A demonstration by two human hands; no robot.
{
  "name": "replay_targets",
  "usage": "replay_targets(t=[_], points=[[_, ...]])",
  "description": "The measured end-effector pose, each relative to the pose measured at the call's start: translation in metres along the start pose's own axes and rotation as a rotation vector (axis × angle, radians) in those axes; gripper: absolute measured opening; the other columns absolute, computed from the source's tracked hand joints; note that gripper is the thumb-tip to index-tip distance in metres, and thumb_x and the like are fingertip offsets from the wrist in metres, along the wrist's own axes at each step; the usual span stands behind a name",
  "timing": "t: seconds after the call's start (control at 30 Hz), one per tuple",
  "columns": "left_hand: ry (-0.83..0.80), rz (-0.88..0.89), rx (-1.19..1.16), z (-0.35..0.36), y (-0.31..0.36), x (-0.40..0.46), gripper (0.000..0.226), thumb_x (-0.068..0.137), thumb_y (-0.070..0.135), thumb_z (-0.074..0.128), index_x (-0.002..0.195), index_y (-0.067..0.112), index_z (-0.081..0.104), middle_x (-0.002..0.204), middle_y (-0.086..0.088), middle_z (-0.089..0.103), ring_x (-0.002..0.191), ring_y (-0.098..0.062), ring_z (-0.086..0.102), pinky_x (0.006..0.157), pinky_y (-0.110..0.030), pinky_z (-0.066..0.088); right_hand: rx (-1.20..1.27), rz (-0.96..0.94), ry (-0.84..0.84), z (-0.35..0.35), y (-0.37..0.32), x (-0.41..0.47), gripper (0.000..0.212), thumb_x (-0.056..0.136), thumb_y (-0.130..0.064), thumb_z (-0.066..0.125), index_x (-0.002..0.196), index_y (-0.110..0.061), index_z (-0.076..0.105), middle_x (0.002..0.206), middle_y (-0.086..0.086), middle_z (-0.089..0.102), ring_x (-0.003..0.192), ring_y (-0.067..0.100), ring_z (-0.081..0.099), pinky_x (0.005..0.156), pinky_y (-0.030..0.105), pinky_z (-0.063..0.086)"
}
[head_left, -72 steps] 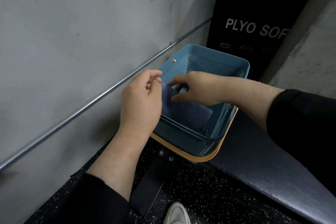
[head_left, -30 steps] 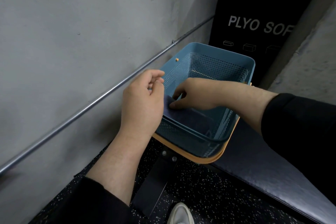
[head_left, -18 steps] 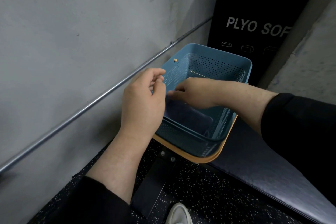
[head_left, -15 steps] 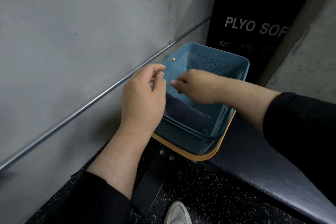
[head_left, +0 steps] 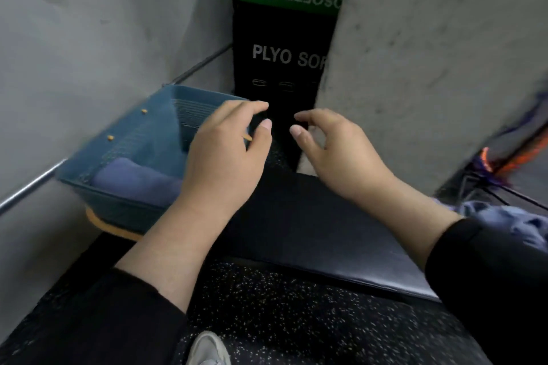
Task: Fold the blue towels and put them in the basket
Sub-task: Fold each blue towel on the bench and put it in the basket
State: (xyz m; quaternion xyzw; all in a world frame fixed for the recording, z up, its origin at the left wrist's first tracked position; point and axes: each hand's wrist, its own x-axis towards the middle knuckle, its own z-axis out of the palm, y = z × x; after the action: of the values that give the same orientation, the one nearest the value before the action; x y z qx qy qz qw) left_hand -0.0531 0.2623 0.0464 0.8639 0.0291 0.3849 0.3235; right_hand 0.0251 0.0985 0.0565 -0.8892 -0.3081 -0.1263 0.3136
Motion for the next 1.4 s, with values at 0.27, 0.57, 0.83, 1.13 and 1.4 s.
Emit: replay_targets(t=[0.27,0.57,0.83,1.13,1.4], points=[[-0.437,-0.042,-0.028,0.122,0.078,-0.035,0.034,0.102,0.037,0.050,0.131,0.025,0.061,0.132,0.010,0.058,0.119,-0.012,0.054,0.091,-0.026,0.039,-0.276,0.311,-0.059,-0.061,0.150,-0.136,0.039,0.100,-0.039,0.054,0.132,-0.017,0.060,0.130,-0.001,0.063,0.115,0.020,0.059,0.087,0.025,0.041],[-0.884,-0.149,0.231,0.231,0.068,-0.078,0.040,0.103,0.043,0.046,0.138,0.027,0.054,0.132,0.005,0.054,0.113,-0.018,0.056,0.090,-0.034,0.047,-0.292,0.548,-0.179,-0.091,0.255,-0.197,0.031,0.099,-0.036,0.055,0.120,-0.014,0.064,0.117,0.003,0.063,0.105,0.026,0.060,0.085,0.040,0.049],[-0.970,-0.132,0.223,0.283,0.083,-0.092,0.041,0.102,0.044,0.047,0.139,0.027,0.053,0.130,0.003,0.055,0.113,-0.020,0.057,0.089,-0.035,0.048,-0.291,0.574,-0.026,-0.110,0.294,-0.196,0.030,0.095,-0.026,0.059,0.123,-0.016,0.066,0.121,0.005,0.063,0.112,0.028,0.058,0.080,0.032,0.045],[-0.930,0.068,0.115,0.304,0.128,-0.101,0.037,0.102,0.036,0.048,0.136,0.025,0.056,0.139,0.006,0.052,0.125,-0.021,0.051,0.100,-0.040,0.044,-0.569,0.661,0.235,-0.183,0.326,-0.219,0.036,0.091,-0.025,0.064,0.127,-0.020,0.063,0.133,0.005,0.057,0.122,0.034,0.048,0.097,0.051,0.040],[-0.917,0.191,0.129,0.306,0.144,-0.108,0.037,0.102,0.036,0.049,0.136,0.023,0.057,0.137,0.005,0.053,0.121,-0.021,0.052,0.100,-0.043,0.044,-0.655,0.882,-0.010,-0.247,0.360,-0.242,0.029,0.080,-0.028,0.074,0.095,-0.011,0.057,0.113,0.017,0.059,0.104,0.038,0.054,0.079,0.040,0.043]])
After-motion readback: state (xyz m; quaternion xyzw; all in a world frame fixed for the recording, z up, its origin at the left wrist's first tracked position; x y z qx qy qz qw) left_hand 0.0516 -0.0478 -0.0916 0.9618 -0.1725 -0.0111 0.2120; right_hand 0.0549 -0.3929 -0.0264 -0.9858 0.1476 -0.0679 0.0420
